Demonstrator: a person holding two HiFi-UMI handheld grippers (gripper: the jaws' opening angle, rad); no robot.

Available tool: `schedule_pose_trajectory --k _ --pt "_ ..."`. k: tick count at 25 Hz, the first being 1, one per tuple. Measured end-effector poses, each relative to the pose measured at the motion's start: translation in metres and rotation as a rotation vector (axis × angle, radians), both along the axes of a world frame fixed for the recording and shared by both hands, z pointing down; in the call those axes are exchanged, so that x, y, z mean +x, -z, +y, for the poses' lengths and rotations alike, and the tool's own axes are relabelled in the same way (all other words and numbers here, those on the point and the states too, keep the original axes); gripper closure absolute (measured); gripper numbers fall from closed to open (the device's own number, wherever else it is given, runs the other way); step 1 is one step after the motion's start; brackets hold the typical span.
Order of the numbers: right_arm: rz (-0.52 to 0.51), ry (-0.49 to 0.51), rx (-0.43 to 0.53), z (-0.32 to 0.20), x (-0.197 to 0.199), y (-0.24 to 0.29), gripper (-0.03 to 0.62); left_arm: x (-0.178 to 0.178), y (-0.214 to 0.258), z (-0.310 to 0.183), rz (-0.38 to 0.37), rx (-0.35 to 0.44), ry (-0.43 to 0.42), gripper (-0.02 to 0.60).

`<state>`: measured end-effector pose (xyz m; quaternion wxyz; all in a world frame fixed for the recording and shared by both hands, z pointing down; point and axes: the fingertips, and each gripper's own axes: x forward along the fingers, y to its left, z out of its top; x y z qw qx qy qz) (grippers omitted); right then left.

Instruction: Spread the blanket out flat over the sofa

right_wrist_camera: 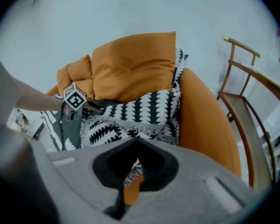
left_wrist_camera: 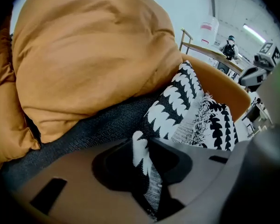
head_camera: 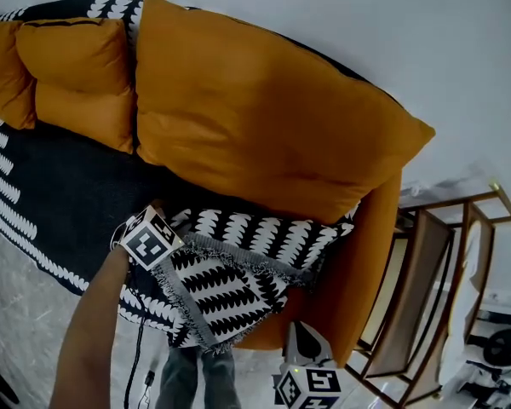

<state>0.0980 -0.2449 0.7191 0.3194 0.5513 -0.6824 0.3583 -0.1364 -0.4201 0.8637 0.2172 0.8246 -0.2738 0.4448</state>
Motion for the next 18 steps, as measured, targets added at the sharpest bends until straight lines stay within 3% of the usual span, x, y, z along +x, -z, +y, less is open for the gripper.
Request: schedule_pose_trajectory --k 8,18 --pt "-0.001 -0.004 0.004 0.004 0.000 0.004 0.589 0.001 0.005 0.008 -0.029 -0.016 -0.017 0.538" --pt "0.009 -0.060 0.052 0.014 0.006 0.021 0.589 0.000 0.039 0.019 -0.029 0.044 -0.013 0.549"
